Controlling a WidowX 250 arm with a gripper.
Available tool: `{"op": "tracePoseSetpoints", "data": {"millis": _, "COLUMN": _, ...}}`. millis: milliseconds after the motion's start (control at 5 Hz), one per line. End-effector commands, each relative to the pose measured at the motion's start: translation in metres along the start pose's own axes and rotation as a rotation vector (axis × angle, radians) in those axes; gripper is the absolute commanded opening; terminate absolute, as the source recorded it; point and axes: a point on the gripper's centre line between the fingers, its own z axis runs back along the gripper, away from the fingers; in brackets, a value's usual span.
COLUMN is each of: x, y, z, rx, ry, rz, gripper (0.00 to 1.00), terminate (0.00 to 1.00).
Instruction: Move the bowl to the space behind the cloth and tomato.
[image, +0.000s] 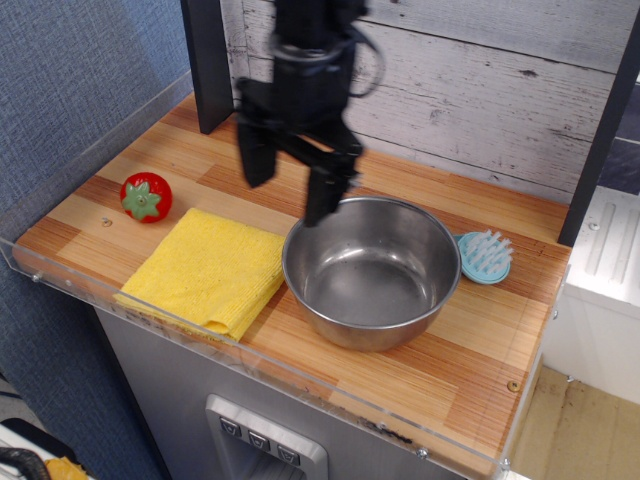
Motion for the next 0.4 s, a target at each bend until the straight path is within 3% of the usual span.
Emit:
{"op": "tracePoseSetpoints", "data": {"millis": 0, "x": 0.004, "y": 0.025, "z": -0.038, "rx": 0.026, "ry": 0.019, "rz": -0.017, "gripper": 1.0, "terminate": 0.0}}
{"op": "tracePoseSetpoints", "data": {"millis": 200, "x": 0.012, "y": 0.022, "z": -0.05, "rx": 0.008, "ry": 0.034, "rz": -0.01, "gripper": 1.0, "terminate": 0.0}}
